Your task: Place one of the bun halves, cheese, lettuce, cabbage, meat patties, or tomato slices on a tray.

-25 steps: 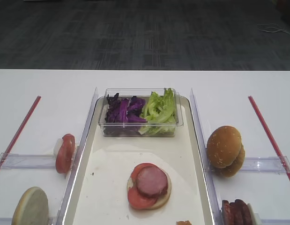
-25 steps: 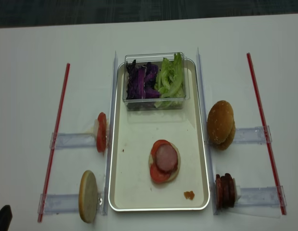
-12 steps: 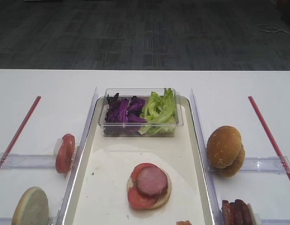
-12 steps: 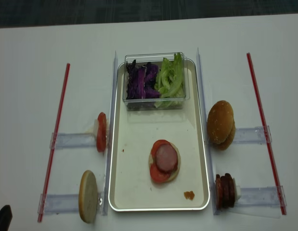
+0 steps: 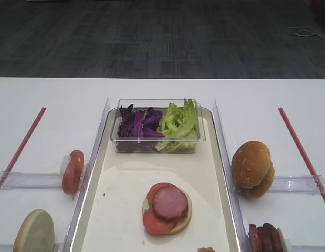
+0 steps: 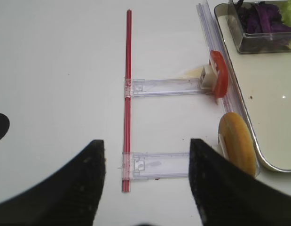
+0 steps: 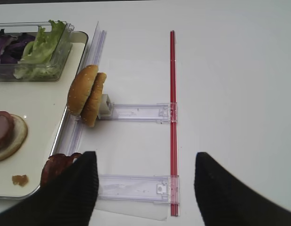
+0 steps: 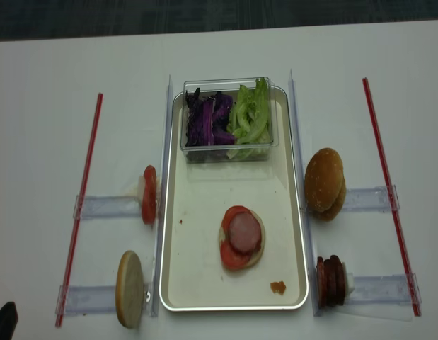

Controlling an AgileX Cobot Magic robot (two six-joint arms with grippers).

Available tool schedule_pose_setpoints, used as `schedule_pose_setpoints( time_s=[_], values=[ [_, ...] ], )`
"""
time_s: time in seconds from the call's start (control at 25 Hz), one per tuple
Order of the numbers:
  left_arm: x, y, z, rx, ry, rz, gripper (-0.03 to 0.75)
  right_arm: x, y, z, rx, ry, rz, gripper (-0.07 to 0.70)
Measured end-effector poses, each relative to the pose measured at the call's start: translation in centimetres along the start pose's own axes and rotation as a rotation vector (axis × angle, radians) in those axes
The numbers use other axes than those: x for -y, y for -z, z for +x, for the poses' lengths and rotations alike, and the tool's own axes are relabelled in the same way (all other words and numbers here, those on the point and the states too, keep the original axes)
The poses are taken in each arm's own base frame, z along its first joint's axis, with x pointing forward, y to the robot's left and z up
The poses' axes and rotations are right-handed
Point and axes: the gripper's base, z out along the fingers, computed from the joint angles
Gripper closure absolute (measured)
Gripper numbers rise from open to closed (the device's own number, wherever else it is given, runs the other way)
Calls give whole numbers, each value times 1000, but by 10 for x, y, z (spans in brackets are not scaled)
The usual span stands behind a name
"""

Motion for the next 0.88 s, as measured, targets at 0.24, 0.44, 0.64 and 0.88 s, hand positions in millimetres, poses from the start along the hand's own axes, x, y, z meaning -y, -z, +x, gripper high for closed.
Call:
schedule_pose_setpoints(
  time_s=[0.24,0.44,0.64,0.88],
  values=[
    [0,0,0,0,0,0,306,0,0,0,0,0,0,178],
    [0,0,0,0,0,0,306,0,0,0,0,0,0,178],
    [0,0,0,0,0,0,306,0,0,0,0,-4,0,178],
    [0,0,0,0,0,0,306,0,0,0,0,-4,0,178]
  ],
)
